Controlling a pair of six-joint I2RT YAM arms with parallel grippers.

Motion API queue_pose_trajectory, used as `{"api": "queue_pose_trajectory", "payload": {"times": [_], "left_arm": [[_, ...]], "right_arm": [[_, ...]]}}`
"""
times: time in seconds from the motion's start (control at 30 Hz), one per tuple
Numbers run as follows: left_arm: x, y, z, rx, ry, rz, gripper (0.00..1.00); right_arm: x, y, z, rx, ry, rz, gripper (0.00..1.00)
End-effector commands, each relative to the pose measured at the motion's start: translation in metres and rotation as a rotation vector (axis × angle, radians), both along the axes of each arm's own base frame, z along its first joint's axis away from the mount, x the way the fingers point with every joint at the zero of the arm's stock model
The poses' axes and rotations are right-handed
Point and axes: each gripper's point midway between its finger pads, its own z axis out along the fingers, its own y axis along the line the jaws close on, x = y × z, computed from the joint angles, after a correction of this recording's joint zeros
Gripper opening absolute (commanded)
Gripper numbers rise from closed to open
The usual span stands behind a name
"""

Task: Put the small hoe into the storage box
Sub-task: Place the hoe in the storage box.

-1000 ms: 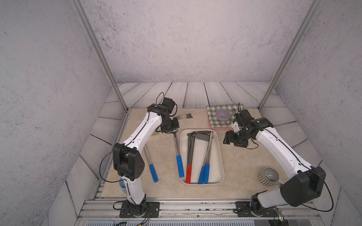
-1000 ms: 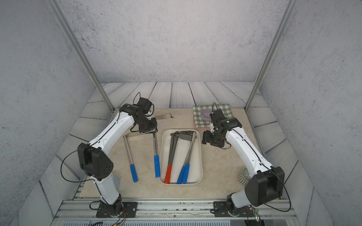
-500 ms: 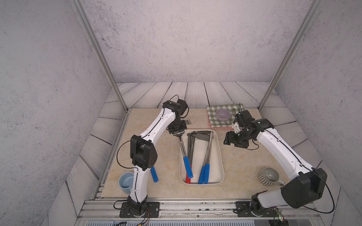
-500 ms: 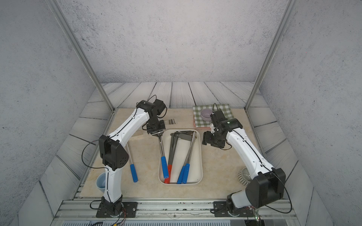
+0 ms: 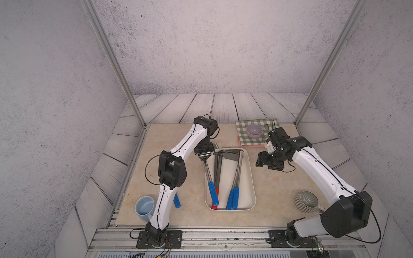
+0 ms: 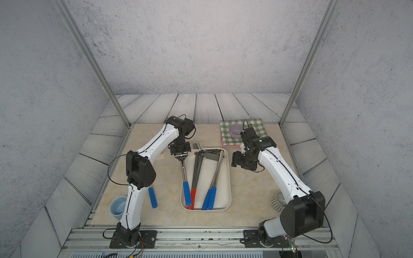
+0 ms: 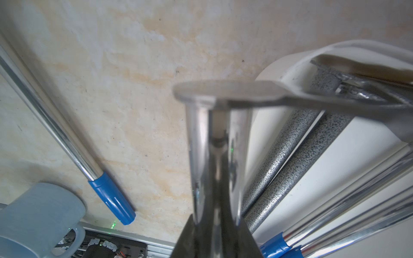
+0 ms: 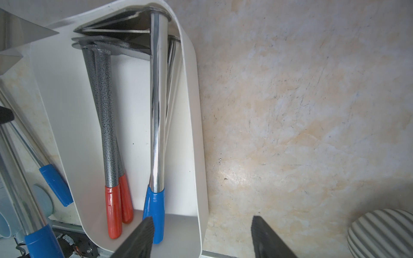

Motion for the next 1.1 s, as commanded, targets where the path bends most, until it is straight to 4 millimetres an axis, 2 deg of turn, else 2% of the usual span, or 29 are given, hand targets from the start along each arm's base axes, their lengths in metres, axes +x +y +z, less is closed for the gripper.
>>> {"api": "queue_pose_trajectory", "payload": {"times": [0.0,0.43,0.87,1.07], "left_arm": [[-0.005,0.003,0.004,0.030,0.017,0.012,0.00],[0.001,0.006,0.000,0.084,0.028,0.025,0.00],[-0.004,0.003,-0.011,0.113,0.058,0.016,0.00],[-0.010,0.000,-0.006,0.105,0.056,0.009,0.00]], "right_arm": [[-0.002,-0.003,0.002,-0.002,-0.013,0.003,0.71],[-0.002,-0.004,0.000,0.001,-0.011,0.004,0.71],[-0.003,-0.004,-0.005,0.010,-0.005,0.001,0.71],[-0.005,-0.006,-0.006,0.013,-0.004,-0.001,0.71]]}}
